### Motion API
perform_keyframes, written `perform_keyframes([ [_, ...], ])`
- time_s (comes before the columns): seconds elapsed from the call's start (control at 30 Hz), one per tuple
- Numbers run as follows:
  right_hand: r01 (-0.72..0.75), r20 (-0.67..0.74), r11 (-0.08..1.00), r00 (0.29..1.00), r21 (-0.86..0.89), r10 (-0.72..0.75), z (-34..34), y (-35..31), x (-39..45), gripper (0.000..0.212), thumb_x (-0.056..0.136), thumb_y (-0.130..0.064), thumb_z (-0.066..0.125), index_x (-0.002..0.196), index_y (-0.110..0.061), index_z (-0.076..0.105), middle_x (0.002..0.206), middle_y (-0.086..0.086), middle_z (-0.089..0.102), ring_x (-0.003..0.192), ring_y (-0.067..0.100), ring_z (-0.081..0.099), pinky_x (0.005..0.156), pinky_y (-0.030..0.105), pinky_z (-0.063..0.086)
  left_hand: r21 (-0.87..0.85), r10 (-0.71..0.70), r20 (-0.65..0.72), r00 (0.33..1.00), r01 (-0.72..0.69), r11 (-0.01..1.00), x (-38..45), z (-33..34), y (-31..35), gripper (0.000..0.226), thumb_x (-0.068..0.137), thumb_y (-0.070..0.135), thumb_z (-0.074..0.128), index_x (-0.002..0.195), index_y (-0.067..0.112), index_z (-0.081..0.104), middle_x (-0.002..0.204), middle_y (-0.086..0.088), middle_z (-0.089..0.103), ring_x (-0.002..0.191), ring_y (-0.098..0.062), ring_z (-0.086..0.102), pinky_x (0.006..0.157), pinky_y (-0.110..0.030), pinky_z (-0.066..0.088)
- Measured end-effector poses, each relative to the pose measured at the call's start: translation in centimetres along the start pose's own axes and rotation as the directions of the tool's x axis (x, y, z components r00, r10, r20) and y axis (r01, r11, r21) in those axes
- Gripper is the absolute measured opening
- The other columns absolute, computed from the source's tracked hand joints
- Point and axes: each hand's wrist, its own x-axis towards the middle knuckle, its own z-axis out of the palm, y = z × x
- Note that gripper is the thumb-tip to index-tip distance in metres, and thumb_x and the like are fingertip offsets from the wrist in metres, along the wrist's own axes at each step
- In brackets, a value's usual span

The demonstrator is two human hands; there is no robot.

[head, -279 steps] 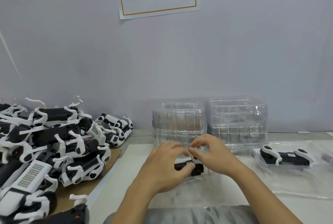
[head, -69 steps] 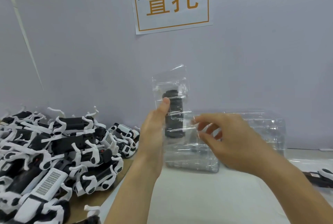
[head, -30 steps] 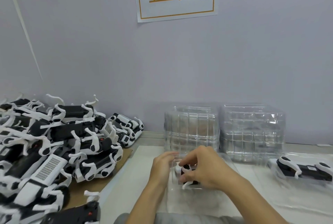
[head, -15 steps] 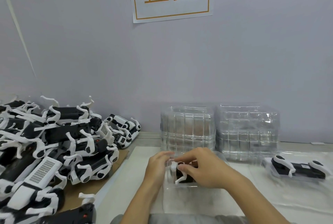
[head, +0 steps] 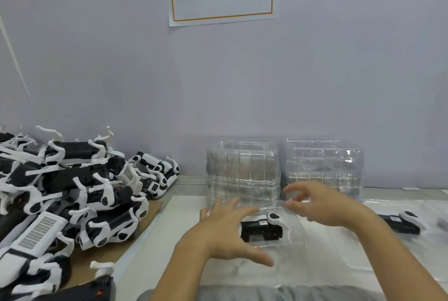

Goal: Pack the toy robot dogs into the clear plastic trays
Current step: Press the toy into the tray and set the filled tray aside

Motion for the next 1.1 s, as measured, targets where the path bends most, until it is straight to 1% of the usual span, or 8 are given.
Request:
perform_keyframes([
  [0.17,0.036,0.09,0.999,0.995,-0.021,-0.034,0.4,-1.0,-0.7,0.067,0.088,-0.058,0.064,0.147,-0.036,0.041,0.137,-0.009,0.054,0.104,0.003,0.06,0.098,0.027,0.048,0.059,0.047,-0.077,0.996,-0.042,0.997,-0.3,-0.2,0.3,0.092,0.055,0.08,0.068,0.136,0.055,0.032,0.142,0.021,0.033,0.134,-0.014,0.025,0.109,-0.041,0.023],
  [0.27,0.123,0.177,0.992,0.977,0.01,-0.122,-1.1,-1.9,-1.6,0.095,0.07,-0.065,0.078,0.149,-0.052,0.027,0.156,-0.023,0.029,0.139,0.006,0.037,0.11,0.028,0.034,0.082,0.087,-0.122,0.989,-0.077,0.994,-1.1,-1.3,0.8,0.097,0.053,0.081,0.067,0.138,0.053,0.03,0.141,0.026,0.033,0.131,-0.009,0.025,0.103,-0.034,0.023],
  [0.4,0.169,0.287,0.956,0.953,-0.24,-0.096,-1.7,-4.6,-2.8,0.13,0.055,-0.062,0.088,0.144,-0.066,-0.006,0.161,-0.028,0.006,0.149,0.012,0.017,0.119,0.045,0.027,0.153,0.148,-0.218,0.965,-0.116,0.981,-2.8,-4.1,2.6,0.105,0.054,0.08,0.07,0.143,0.051,0.023,0.139,0.033,0.03,0.13,-0.003,0.023,0.102,-0.03,0.02],
  [0.73,0.131,0.102,0.949,0.989,-0.285,-0.106,-4.1,-5.2,-4.7,0.116,0.058,-0.059,0.084,0.146,-0.057,0.008,0.149,-0.016,0.027,0.139,0.017,0.032,0.107,0.047,0.042,0.223,0.302,-0.385,0.872,-0.229,0.947,-5.2,-6.8,5.2,0.099,0.048,0.101,0.044,0.135,0.07,0.009,0.13,0.056,0.002,0.137,0.017,0.0,0.115,-0.031,0.008],
  [0.8,0.084,0.073,0.961,0.995,-0.264,-0.067,-5.4,-3.9,-5.1,0.112,0.06,-0.057,0.084,0.147,-0.056,0.013,0.153,-0.018,0.027,0.137,0.014,0.038,0.107,0.04,0.041,0.156,0.323,-0.505,0.8,-0.283,0.946,-4.7,-6.4,5.5,0.079,0.059,0.097,0.037,0.13,0.073,0.014,0.137,0.051,0.01,0.136,0.021,0.003,0.111,-0.026,0.01],
  [0.97,-0.002,-0.03,0.994,1.0,-0.111,-0.002,-9.3,-0.7,-7.9,0.098,0.063,-0.055,0.082,0.142,-0.06,0.026,0.135,-0.025,0.039,0.116,0.002,0.044,0.093,0.022,0.039,-0.19,0.102,-0.85,0.517,-0.48,0.857,-1.8,-2.1,6.1,0.033,0.093,0.053,0.041,0.117,0.034,0.053,0.119,0.01,0.056,0.113,-0.007,0.05,0.095,-0.022,0.035],
  [1.03,-0.046,-0.104,0.995,0.994,-0.089,0.036,-11.3,0.4,-9.9,0.095,0.061,-0.06,0.08,0.14,-0.062,0.028,0.127,-0.026,0.04,0.106,-0.006,0.045,0.082,0.014,0.035,-0.338,-0.027,-0.841,0.54,-0.486,0.806,-0.6,0.8,5.9,0.006,0.1,0.033,0.051,0.102,0.032,0.057,0.108,0.005,0.059,0.1,-0.001,0.055,0.084,-0.015,0.041],
  [1.1,-0.122,-0.197,0.989,0.975,-0.086,0.103,-13.5,1.3,-12.0,0.098,0.049,-0.071,0.075,0.135,-0.068,0.029,0.129,-0.023,0.044,0.107,-0.005,0.049,0.085,0.018,0.037,-0.423,-0.061,-0.751,0.658,-0.407,0.809,0.4,3.6,5.2,0.021,0.101,0.015,0.054,0.096,0.034,0.057,0.106,0.004,0.06,0.098,-0.001,0.056,0.081,-0.019,0.044],
])
